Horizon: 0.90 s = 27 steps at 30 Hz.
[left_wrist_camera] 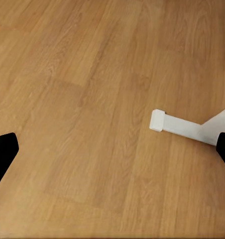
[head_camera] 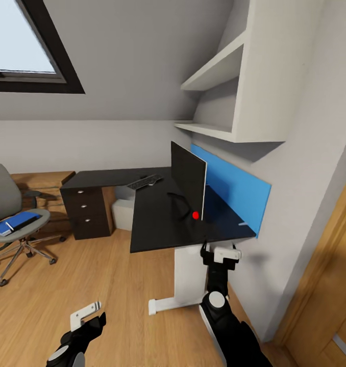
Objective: In the bedroom, organize the workspace by keeping the computer under the desk, ensuring the monitor is on the desk, placing the keyboard on the desk next to the monitor, placing the mouse on the desk next to the keyboard, moving the folder from the swivel chair onto the desk next to the mouse, stacking the notebook on top of the folder with the pen on top of the notebook, and positioning the swivel chair next to the desk.
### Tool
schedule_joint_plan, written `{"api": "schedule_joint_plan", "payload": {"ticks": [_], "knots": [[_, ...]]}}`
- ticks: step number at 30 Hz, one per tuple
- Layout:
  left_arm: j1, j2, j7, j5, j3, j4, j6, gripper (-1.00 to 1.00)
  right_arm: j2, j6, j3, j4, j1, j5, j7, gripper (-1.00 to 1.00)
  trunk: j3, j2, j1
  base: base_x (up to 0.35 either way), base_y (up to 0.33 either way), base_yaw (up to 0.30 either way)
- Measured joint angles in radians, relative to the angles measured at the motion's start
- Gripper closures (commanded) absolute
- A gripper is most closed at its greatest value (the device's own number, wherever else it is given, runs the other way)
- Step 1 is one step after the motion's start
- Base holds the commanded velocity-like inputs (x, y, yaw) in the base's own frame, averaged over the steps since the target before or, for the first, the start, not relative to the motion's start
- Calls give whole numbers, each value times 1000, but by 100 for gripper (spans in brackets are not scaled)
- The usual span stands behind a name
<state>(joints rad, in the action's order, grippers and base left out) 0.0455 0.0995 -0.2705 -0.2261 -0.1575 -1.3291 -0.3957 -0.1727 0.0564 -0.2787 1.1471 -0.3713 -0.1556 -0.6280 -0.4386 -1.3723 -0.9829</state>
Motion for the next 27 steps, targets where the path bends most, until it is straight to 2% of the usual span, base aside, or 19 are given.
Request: {"api": "schedule_joint_plan", "payload": {"ticks": [6,10,27], "knots": [[-1,0,0,1,0,-18,-2,-100,20,0,0,39,12,-1,-4,-100,3,7,4,-3,0,0],[-1,0,0,0,-1,-24,-2,-100,38,-5,0,129,71,5,0,-100,16,35,19,0,0,0],[-2,0,-1,3,-1,-23,1,-100,39,5,-1,112,82,6,5,-100,69,154,84,0,0,0]]}}
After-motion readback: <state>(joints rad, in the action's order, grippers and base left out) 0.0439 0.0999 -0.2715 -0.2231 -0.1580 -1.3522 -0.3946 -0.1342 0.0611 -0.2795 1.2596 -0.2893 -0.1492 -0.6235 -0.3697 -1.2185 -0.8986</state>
